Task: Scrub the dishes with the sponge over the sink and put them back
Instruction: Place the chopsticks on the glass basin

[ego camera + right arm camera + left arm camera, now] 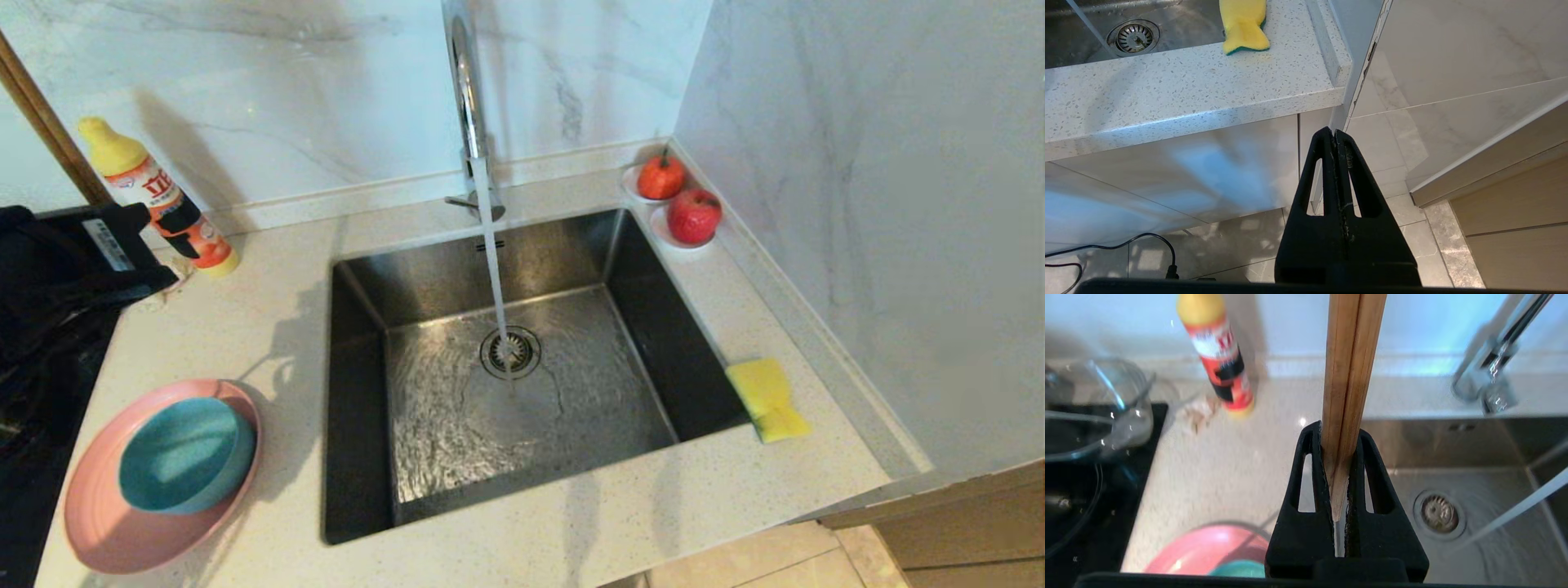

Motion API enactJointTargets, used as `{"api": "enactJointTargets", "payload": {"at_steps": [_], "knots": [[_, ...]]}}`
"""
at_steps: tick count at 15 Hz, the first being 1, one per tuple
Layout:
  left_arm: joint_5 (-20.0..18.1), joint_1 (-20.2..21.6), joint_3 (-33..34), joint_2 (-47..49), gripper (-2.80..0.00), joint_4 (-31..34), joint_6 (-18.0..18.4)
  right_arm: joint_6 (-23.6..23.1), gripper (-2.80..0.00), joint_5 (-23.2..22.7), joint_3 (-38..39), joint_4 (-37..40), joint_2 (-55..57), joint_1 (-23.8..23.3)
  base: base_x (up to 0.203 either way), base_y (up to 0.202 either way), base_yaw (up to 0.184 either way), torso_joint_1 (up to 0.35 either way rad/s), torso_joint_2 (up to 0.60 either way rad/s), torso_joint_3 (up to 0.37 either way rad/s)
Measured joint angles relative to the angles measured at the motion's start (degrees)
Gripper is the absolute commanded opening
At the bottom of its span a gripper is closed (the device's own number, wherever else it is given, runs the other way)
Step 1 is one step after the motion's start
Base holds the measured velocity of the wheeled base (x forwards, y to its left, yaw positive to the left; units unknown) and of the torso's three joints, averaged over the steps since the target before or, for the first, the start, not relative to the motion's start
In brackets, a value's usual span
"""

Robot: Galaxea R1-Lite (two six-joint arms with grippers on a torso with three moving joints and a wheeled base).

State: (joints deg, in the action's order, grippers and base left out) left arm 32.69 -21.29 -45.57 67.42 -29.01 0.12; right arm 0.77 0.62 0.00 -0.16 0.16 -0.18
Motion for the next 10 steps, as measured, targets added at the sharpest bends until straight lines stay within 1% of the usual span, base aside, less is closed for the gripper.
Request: {"api": "enactJointTargets", "payload": {"at_steps": [1, 2, 3, 5, 7, 8, 10], "knots": [[0.0, 0.6, -0.8, -0.5, -2.8, 0.2, 1.1, 0.0, -2.8, 0.0, 0.0, 0.0, 0.0, 0.0, 0.0, 0.0, 0.0, 0.0, 0.0, 0.0], [0.0, 1.7, -3.2, -1.0, -2.8, 0.2, 2.9, 0.0, -2.8, 0.0, 0.0, 0.0, 0.0, 0.0, 0.0, 0.0, 0.0, 0.0, 0.0, 0.0], [0.0, 3.6, -7.2, -1.1, -2.8, 0.2, 4.9, 0.0, -2.8, 0.0, 0.0, 0.0, 0.0, 0.0, 0.0, 0.0, 0.0, 0.0, 0.0, 0.0], [-0.2, 8.6, -13.4, -1.0, -2.8, 0.6, 7.4, 0.0, -2.8, 0.0, 0.0, 0.0, 0.0, 0.0, 0.0, 0.0, 0.0, 0.0, 0.0, 0.0], [-1.5, 16.0, -17.7, -0.1, -2.8, 0.9, 7.2, 0.0, -2.8, 0.0, 0.0, 0.0, 0.0, 0.0, 0.0, 0.0, 0.0, 0.0, 0.0, 0.0], [-3.3, 20.9, -19.5, 0.6, -2.8, 0.9, 6.5, 0.0, -2.8, 0.0, 0.0, 0.0, 0.0, 0.0, 0.0, 0.0, 0.0, 0.0, 0.0, 0.0], [-8.4, 31.0, -22.5, 2.3, -2.8, 1.1, 5.2, 0.0, -2.8, 0.0, 0.0, 0.0, 0.0, 0.0, 0.0, 0.0, 0.0, 0.0, 0.0, 0.0]]}}
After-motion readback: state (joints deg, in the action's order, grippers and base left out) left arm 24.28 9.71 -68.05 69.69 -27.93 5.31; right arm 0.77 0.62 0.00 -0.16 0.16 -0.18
